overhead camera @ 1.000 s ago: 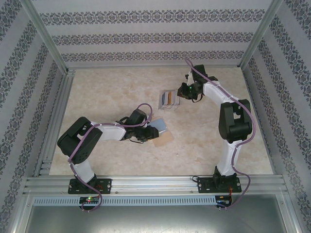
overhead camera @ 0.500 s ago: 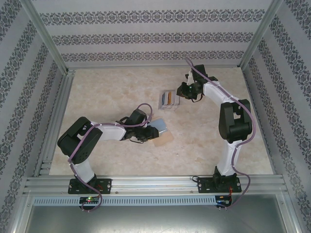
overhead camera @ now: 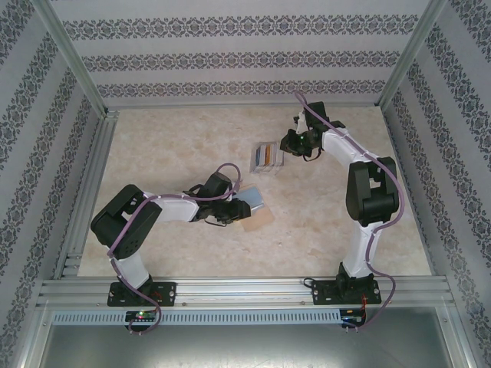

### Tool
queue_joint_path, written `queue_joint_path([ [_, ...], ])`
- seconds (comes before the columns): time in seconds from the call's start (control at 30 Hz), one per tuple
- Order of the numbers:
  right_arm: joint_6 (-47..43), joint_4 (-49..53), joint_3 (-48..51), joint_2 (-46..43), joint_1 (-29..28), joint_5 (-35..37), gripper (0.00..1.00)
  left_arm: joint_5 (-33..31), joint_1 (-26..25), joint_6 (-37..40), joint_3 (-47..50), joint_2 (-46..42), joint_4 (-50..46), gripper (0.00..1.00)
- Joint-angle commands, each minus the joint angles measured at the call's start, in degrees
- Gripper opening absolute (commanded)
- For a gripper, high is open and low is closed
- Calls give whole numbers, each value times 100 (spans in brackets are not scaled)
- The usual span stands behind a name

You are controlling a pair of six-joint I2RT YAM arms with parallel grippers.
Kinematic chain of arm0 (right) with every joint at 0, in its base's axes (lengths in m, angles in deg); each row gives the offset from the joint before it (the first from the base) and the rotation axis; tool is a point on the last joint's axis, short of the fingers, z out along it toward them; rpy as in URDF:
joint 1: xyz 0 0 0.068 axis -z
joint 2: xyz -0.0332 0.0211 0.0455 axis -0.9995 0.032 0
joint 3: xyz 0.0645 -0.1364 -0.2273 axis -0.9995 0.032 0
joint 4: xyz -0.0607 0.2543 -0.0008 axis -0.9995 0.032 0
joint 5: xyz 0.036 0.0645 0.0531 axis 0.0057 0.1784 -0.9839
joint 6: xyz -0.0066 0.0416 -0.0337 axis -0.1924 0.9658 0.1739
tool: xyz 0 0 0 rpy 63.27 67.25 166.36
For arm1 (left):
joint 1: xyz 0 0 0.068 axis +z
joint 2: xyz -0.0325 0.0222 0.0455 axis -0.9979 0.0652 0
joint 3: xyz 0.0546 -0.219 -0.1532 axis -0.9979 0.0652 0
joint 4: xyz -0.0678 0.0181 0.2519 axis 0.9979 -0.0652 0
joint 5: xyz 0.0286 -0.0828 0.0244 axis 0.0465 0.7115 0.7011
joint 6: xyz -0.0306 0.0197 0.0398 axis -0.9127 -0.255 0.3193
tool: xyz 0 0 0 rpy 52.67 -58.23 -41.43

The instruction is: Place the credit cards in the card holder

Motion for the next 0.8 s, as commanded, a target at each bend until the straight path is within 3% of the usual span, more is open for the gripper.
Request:
queue_joint_path([
  [0.0,67,-114,64,-262,38,-122,13,5,-43,40,-41,138,-26,33],
  [0.3,7,-48,174,-526,105,-62,4,-3,-43,20,-44,151,-1,33],
  [0.77,-68,112,801,-1514,253,0,0,-33,-103,-77,-47,186,111,33],
])
